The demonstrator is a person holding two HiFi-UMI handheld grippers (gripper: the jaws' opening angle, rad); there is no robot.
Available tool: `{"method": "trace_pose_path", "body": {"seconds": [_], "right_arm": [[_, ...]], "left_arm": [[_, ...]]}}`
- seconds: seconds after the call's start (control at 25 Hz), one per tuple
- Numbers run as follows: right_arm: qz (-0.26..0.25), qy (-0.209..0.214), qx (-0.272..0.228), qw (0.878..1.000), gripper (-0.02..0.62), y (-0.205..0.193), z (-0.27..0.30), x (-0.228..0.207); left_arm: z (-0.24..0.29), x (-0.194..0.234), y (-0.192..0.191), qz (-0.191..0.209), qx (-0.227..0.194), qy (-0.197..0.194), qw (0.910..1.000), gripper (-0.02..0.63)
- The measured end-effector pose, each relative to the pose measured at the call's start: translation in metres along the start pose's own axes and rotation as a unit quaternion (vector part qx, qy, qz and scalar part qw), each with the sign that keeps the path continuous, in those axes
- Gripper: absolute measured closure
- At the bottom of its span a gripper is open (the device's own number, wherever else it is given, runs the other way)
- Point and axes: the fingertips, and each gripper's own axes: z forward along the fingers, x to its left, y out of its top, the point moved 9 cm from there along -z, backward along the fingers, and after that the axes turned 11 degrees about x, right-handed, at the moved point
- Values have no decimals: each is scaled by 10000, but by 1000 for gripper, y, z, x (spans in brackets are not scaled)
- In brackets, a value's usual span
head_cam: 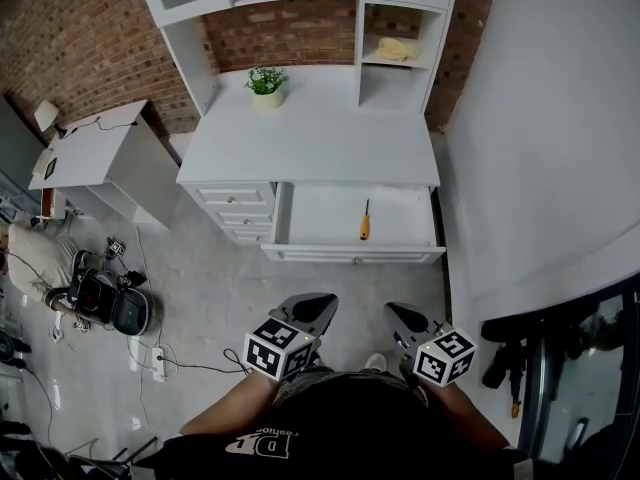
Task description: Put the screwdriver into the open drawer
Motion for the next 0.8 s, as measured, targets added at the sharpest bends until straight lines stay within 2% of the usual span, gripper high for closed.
{"method": "trace_pose_path", "body": {"seconds": [0.8], "right_arm": [[60, -64, -47, 10000, 592, -2, 2, 2]], "left_arm": [[0, 0, 1, 9, -38, -83, 10000, 588]]}}
